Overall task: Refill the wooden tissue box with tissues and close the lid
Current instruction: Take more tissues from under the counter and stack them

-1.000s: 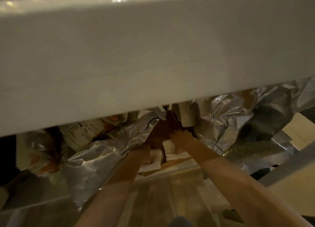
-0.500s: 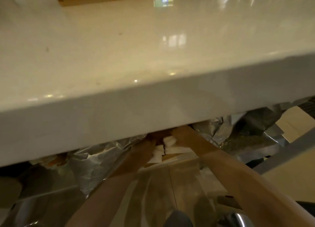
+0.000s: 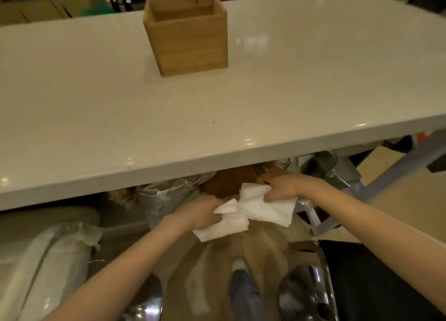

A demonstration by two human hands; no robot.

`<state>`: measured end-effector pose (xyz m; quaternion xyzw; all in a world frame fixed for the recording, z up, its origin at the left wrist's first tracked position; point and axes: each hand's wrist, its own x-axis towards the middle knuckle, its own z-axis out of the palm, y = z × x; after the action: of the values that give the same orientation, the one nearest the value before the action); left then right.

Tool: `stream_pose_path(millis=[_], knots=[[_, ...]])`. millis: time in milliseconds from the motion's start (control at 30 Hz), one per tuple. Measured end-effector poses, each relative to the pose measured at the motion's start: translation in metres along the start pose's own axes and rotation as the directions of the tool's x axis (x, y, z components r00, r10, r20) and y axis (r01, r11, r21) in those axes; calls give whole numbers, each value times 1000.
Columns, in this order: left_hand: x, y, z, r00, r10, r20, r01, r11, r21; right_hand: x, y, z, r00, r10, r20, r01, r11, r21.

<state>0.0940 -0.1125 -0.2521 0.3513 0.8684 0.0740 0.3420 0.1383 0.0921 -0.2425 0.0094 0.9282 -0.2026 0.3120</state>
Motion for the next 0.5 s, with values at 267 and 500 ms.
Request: stream_pose_path(millis=[267, 500], knots=[[-112, 54, -83, 968, 207, 139, -185, 970, -158, -127, -54, -54, 983, -186, 5, 186, 983, -6], [-149, 80, -160, 974, 215, 76, -204, 970, -130, -180, -71, -123, 970, -216, -108, 226, 969, 94]])
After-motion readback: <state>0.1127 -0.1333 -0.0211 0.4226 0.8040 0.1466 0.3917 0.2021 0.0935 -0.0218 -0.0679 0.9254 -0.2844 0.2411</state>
